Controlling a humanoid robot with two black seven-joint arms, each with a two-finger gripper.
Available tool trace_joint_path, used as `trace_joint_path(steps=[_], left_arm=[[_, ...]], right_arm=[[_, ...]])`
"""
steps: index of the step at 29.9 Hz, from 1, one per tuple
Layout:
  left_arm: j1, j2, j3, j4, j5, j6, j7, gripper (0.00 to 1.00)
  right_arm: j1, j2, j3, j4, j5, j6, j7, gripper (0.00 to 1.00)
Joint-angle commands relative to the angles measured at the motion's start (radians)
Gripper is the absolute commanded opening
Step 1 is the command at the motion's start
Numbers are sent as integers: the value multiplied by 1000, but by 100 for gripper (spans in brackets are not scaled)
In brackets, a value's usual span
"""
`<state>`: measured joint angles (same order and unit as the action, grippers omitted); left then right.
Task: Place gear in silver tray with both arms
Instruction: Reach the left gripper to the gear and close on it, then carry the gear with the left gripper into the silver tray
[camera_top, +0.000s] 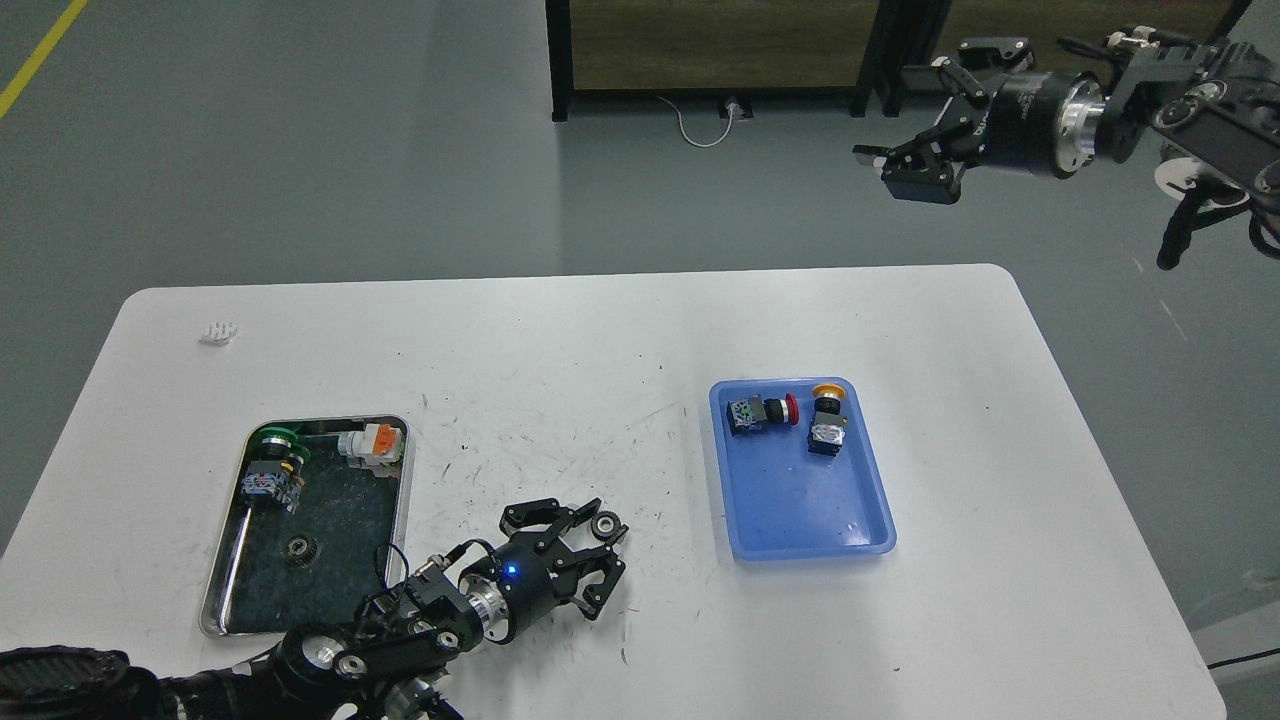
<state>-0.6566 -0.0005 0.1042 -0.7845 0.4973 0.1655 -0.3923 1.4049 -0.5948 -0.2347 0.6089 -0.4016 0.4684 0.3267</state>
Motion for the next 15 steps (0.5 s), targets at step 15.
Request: trace_joint_path(steps=[15], left_arm=[[-87, 166, -115, -128, 9, -44, 29, 33]], right_arm=[[-3, -11, 2, 2, -2, 1, 2, 91]])
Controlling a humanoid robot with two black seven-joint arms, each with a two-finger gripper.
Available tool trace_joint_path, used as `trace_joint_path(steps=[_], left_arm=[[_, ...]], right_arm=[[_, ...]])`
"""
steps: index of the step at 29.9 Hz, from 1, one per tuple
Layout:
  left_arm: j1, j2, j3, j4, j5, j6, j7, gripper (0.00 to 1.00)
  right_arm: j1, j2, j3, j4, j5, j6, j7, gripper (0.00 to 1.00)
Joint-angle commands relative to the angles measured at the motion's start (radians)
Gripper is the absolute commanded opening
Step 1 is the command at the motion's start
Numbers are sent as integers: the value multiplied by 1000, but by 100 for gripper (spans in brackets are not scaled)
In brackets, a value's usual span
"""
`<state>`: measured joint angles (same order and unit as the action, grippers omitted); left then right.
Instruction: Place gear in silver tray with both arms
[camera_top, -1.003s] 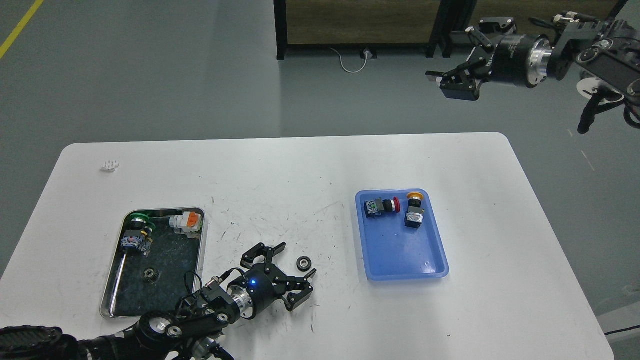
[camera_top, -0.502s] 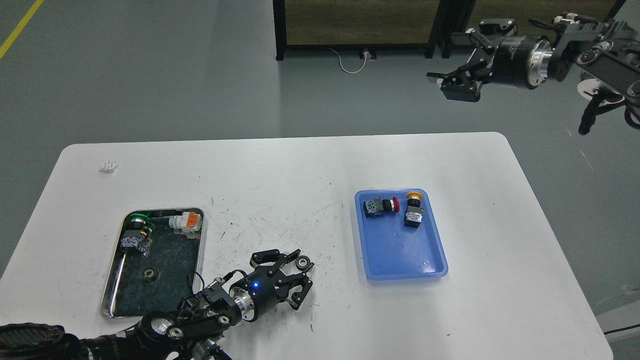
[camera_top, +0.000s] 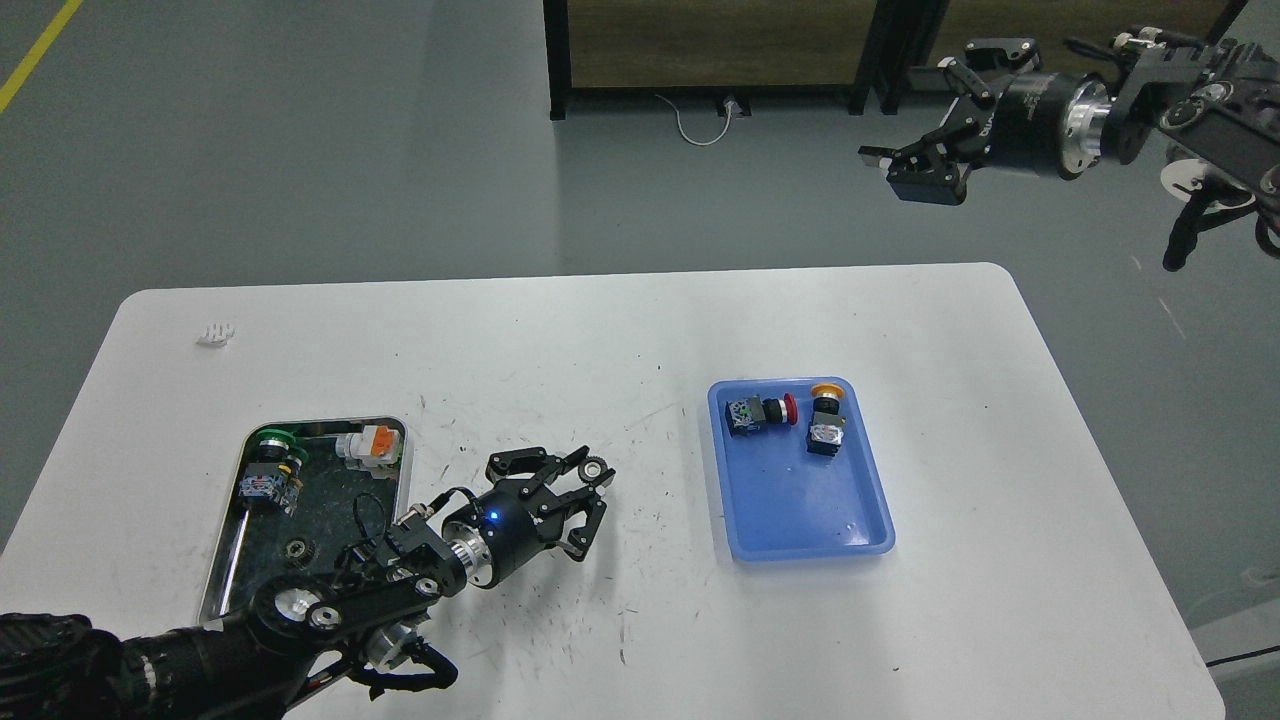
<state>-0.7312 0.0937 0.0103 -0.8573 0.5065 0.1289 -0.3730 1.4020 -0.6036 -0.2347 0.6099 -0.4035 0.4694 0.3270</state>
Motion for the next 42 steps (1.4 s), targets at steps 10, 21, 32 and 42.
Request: trace_joint_path(steps=[10, 21, 32, 42], left_arm=[[-19, 443, -21, -336, 3, -35, 9, 34], [42, 658, -3, -388, 14, -83, -20, 35], [113, 607, -4, -333, 15, -71, -35, 37], [114, 546, -15, -282, 12, -66, -34, 48]], right_arm=[[-8, 1, 8, -2, 0, 0, 3, 91], [-20, 18, 12, -22, 0, -9, 3, 91], [-17, 44, 12, -32, 0, -18, 3, 91], [-18, 44, 12, -33, 0, -25, 3, 91]])
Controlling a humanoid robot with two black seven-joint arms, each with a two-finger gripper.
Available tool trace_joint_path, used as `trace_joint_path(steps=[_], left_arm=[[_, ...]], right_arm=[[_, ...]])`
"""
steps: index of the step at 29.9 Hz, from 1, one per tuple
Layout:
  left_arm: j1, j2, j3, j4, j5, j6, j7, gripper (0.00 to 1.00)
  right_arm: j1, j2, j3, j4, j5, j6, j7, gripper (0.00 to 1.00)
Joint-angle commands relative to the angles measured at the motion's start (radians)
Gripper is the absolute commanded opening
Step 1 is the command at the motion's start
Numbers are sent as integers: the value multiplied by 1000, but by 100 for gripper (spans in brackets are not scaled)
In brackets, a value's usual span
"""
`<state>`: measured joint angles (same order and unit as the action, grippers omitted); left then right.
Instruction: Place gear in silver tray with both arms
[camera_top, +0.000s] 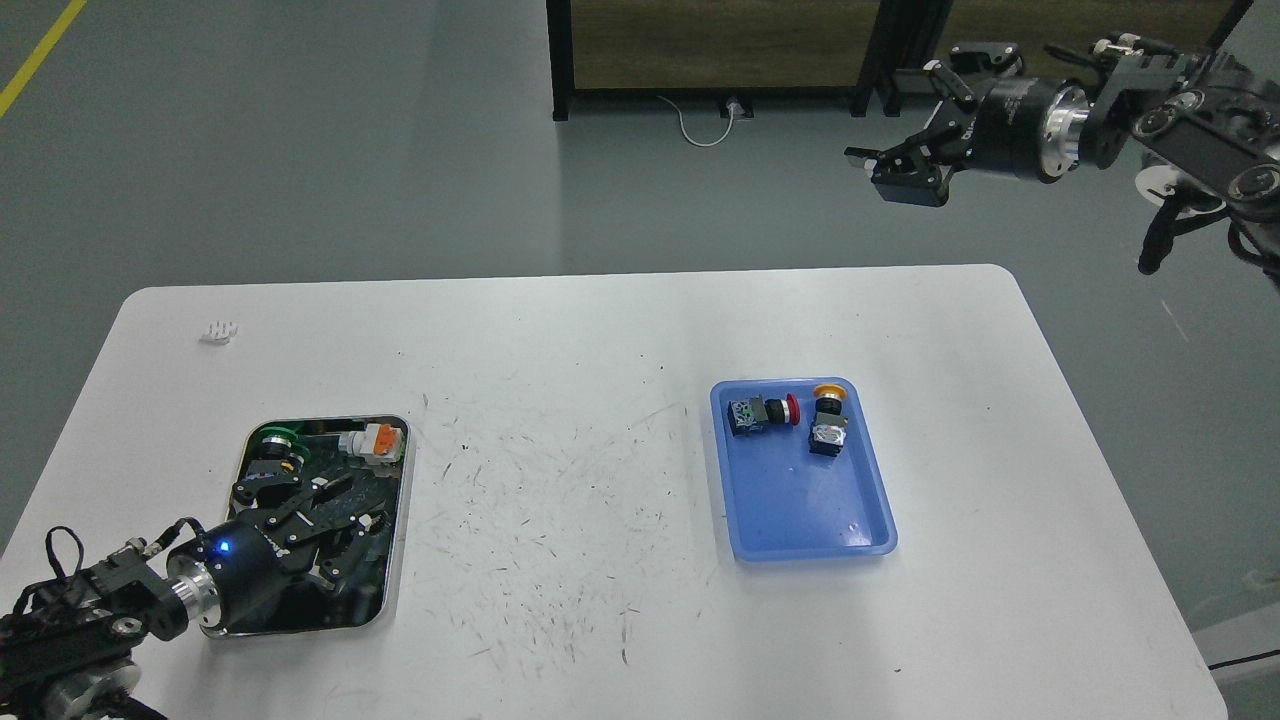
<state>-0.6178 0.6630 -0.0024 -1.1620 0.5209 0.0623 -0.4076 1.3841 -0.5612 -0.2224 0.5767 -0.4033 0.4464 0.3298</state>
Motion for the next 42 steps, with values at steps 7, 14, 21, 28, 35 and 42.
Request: trace_joint_path(steps=[7, 14, 21, 28, 35, 42], left_arm=[[-5, -52, -14, 35, -12, 17, 7, 69], [-17, 0, -192, 36, -100, 45, 18, 98], [-98, 113, -355, 36, -107, 34, 97, 98], [-217, 184, -474, 36, -137, 30, 251, 98], [-368, 191, -513, 36, -252, 37, 343, 98], [-465, 207, -508, 38, -352, 47, 378, 98]], right_arm=[[0, -11, 1, -1, 4, -15, 0, 91], [6, -60, 92, -1, 29, -63, -11, 95], [9, -75, 165, -35, 106, -176, -66, 95], [-52, -123, 343, -40, 141, -287, -86, 99], [-118, -138, 486, -58, 234, -331, -160, 99], [-131, -166, 529, -81, 236, -345, -153, 98]])
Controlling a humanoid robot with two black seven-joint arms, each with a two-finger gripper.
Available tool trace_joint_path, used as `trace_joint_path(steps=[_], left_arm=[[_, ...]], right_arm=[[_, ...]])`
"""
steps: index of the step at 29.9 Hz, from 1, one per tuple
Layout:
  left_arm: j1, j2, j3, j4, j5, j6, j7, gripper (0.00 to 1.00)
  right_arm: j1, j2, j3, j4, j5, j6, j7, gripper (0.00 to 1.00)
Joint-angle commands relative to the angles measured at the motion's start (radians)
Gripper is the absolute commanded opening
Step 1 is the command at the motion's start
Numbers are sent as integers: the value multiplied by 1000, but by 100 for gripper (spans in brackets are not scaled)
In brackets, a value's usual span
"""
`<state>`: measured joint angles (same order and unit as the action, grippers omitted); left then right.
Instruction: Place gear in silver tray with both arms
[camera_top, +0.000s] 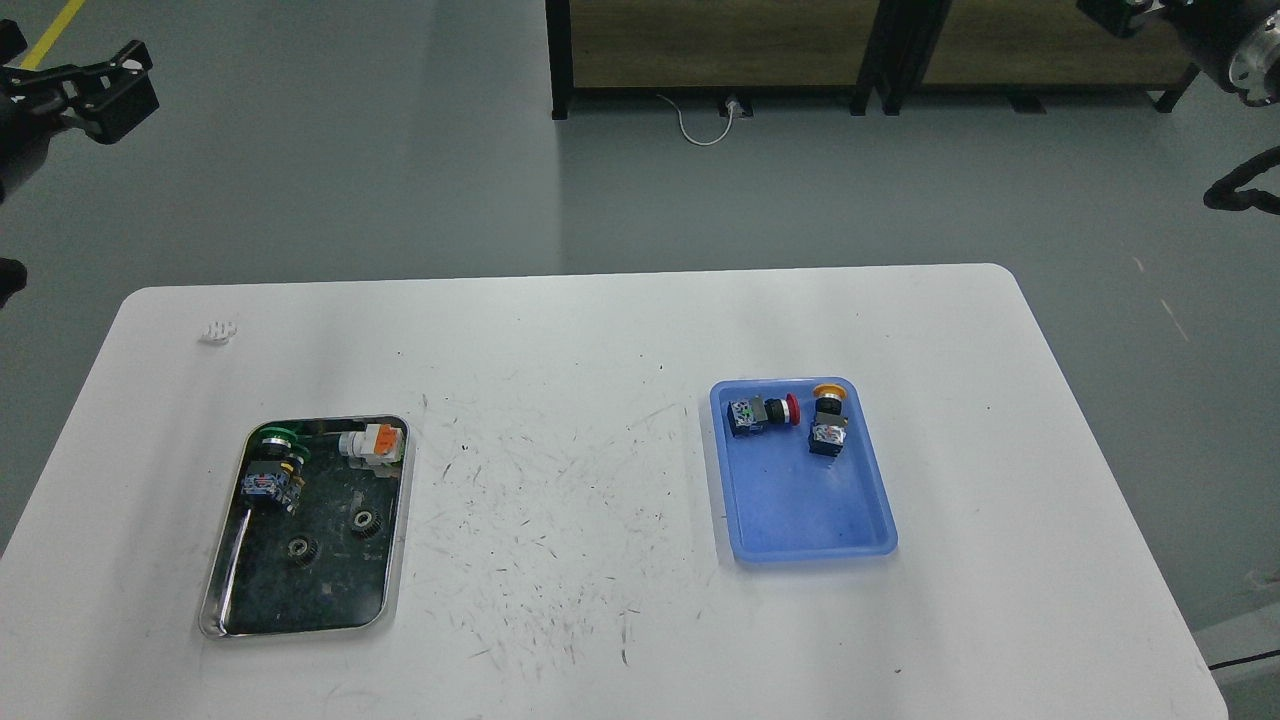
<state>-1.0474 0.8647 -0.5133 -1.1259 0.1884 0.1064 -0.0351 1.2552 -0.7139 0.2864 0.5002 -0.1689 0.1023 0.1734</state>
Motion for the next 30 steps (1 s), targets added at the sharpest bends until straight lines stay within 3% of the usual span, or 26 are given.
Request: trace_joint_path(steps=[1, 5, 11, 23, 30], left_arm=[[-49, 8, 3, 2, -21, 3, 12, 98], [-88, 10, 3, 6, -23, 3, 29, 98], [-100, 22, -4, 5, -24, 16, 15, 98], [-102, 86, 9, -17, -24, 6, 30, 99], [-102, 86, 9, -18, -24, 6, 32, 99]], right_arm=[[-8, -15, 25, -6, 2, -1, 5, 98], [-25, -16, 66, -6, 6, -10, 9, 98], [-80, -13, 181, -5, 29, -42, 6, 98], [-71, -21, 181, 26, 19, -72, -11, 99], [-70, -73, 191, 81, 19, -72, 11, 99]])
